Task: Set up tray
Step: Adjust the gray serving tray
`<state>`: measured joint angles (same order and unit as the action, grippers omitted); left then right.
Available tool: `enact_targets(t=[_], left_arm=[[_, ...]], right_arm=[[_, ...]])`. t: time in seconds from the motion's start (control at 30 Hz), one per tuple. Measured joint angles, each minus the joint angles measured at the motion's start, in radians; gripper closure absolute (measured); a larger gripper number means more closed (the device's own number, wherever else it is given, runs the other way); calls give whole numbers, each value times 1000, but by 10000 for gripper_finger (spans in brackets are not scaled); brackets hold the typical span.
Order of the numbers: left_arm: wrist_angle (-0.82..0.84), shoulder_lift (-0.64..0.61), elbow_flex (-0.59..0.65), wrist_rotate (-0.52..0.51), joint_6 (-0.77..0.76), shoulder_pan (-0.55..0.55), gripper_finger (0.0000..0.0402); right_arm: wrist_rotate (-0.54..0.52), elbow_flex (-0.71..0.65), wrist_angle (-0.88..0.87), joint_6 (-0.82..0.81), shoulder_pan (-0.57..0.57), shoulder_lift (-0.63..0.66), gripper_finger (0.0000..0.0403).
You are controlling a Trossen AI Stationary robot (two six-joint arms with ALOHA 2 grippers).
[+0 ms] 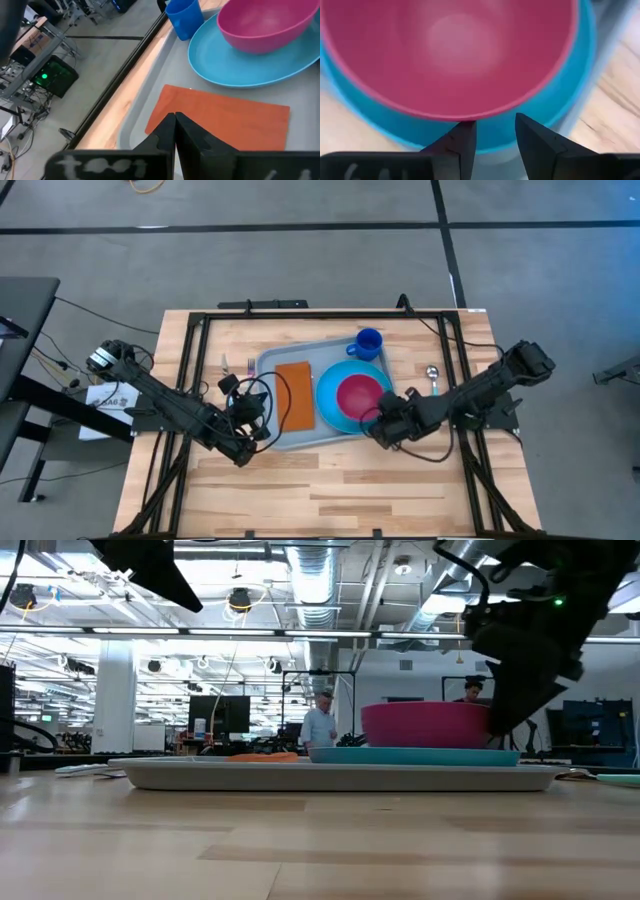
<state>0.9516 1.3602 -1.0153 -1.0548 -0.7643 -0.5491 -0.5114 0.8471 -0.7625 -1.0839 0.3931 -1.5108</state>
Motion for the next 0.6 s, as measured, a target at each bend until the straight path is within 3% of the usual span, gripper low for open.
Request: enact_targets(t=[0.13,0.27,0.43,0.6], left_arm=[[1,0,0,0,0,0,401],[5,0,0,0,0,0,401],[11,0,0,0,2,0,401],[12,0,0,0,2,0,401]], right_arm=[[56,0,36,53,-8,0,276],[121,0,-8,-10,29,0,276],[145,0,-100,-157,109,0,276],[118,-10,-75,-199,135,0,276]])
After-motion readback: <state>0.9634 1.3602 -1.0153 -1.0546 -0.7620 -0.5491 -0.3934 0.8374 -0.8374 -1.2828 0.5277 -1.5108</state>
